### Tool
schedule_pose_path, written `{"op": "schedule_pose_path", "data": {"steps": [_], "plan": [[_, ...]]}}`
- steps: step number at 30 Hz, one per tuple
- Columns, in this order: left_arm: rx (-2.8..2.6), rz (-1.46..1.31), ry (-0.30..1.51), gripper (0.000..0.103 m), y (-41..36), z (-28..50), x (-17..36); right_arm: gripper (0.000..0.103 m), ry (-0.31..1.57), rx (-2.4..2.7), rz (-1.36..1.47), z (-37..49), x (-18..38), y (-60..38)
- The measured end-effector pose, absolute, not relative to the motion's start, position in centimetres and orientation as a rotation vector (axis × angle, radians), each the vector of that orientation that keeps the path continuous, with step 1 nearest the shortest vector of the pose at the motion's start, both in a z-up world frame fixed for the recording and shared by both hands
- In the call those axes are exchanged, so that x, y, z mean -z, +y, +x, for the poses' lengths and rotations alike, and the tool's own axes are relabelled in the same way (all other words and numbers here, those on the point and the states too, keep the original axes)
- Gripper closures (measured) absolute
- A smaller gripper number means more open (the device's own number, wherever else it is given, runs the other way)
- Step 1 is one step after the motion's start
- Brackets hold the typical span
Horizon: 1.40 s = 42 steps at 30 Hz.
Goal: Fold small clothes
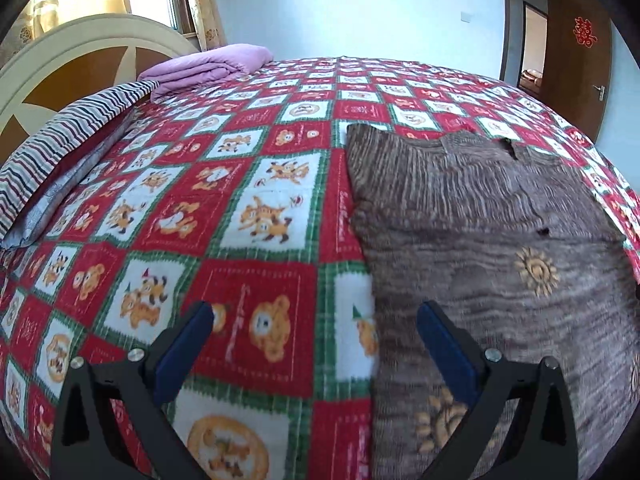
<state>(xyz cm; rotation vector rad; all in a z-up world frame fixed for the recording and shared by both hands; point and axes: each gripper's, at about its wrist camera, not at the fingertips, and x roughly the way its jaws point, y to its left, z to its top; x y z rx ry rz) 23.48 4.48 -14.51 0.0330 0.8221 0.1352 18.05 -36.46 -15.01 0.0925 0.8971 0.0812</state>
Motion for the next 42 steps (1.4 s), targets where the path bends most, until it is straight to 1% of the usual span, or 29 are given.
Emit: {"op": "schedule_pose_path", "data": {"steps": [13,24,32,34,42], "plan": [[-0.095,0.094,0.835,0.000,2.7,18.5,14.6,0.049,0.963,-0.142,0.038,13.4,15.5,-34.6],[-0.064,0.138,0.872,0.000,2.0,15.3,15.3,0.048,0.983,-0.162,0.002,9.7,16.0,-33.7],[0.056,0.061,0.933,0.000,2.8,12.1,15.8,0.047,0.969,-0.166,0.000,7.0,16.3,-33.8],[0.087,0.033,0.949,0.003,3.0,11.0,15.8,0.047,0.956,-0.163,0.013,6.4,16.4,-34.0],[0.164,-0.048,1.008,0.030,3.2,8.1,16.4,0.047,0.926,-0.163,-0.007,5.5,16.3,-33.9]]}}
